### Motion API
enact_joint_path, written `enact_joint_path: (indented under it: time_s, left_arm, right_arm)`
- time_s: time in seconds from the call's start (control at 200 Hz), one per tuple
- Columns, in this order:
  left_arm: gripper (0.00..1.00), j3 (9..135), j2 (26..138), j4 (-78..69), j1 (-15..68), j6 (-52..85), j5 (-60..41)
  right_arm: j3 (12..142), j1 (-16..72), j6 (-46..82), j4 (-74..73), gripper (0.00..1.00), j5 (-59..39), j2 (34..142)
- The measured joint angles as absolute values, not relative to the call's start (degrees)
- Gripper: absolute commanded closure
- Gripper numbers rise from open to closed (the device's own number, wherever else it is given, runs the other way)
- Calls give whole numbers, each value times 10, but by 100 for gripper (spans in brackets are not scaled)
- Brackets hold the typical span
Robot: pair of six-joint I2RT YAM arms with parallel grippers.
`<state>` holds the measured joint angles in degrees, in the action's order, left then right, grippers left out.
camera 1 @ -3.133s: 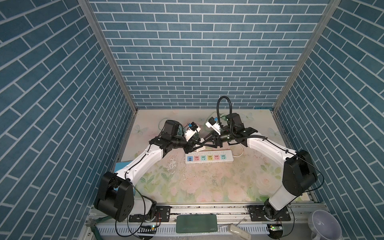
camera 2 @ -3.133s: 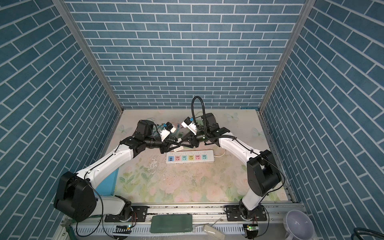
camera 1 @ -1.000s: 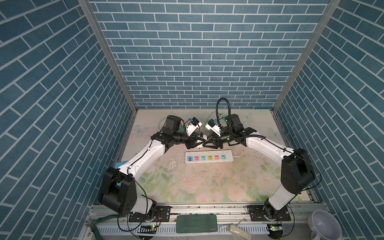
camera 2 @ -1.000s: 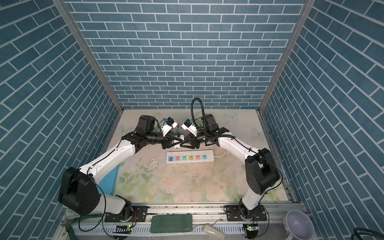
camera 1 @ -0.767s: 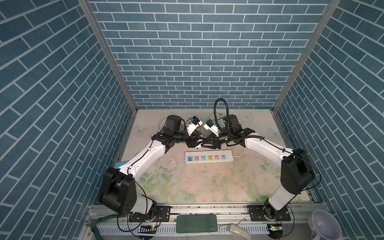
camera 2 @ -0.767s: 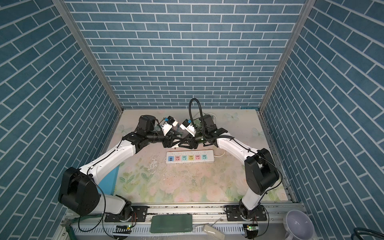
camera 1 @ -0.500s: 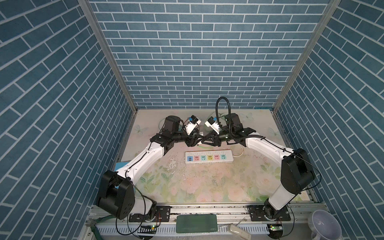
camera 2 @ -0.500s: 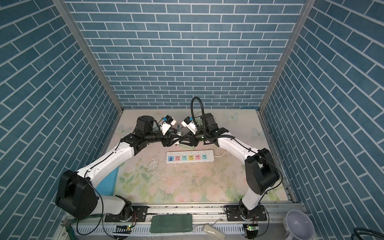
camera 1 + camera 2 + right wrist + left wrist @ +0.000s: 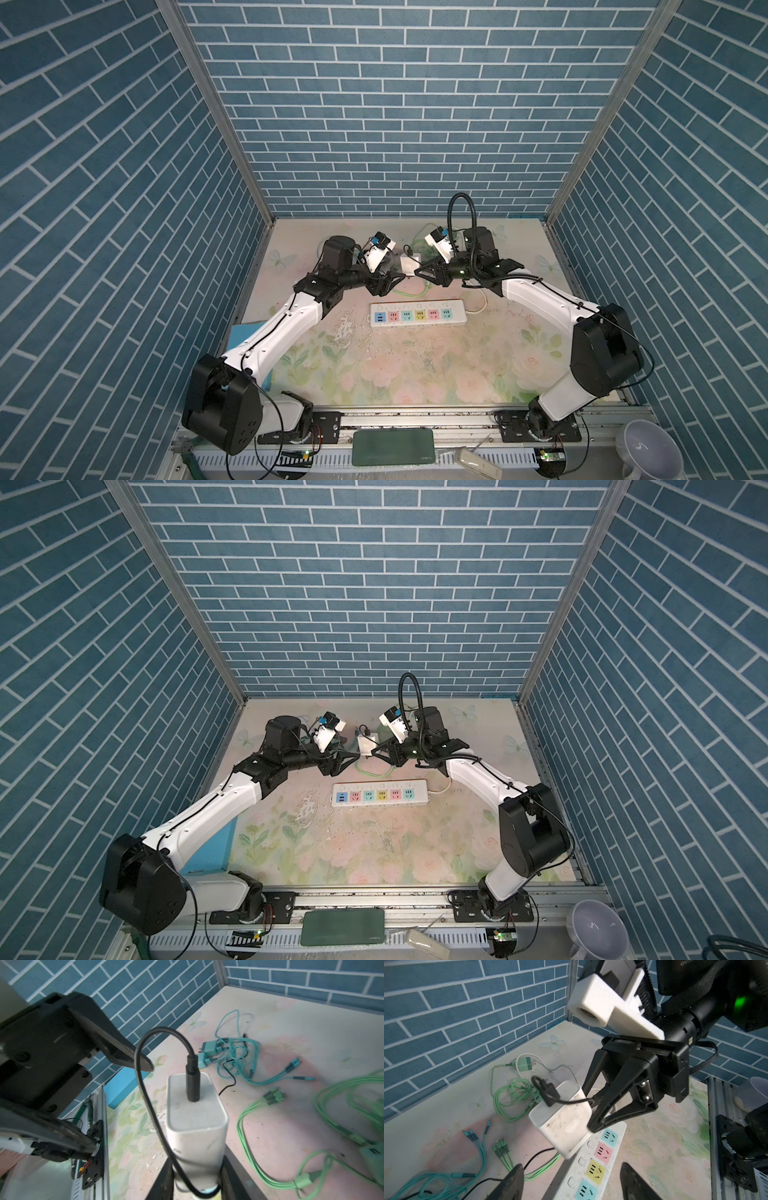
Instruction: Insert the plug
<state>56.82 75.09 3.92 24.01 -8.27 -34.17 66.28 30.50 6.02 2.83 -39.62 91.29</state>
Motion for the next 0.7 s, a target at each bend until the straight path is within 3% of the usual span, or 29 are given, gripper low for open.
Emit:
enact_joint_path:
  time_s: [0.315, 0.7]
  left_arm:
    - [24, 545, 735, 30, 239, -57, -307]
    - [24, 544, 750, 30, 263, -47, -278]
  right_arm:
    - [610, 276, 62, 24, 85, -279, 860]
    - [579, 218, 62, 24, 85, -215, 813]
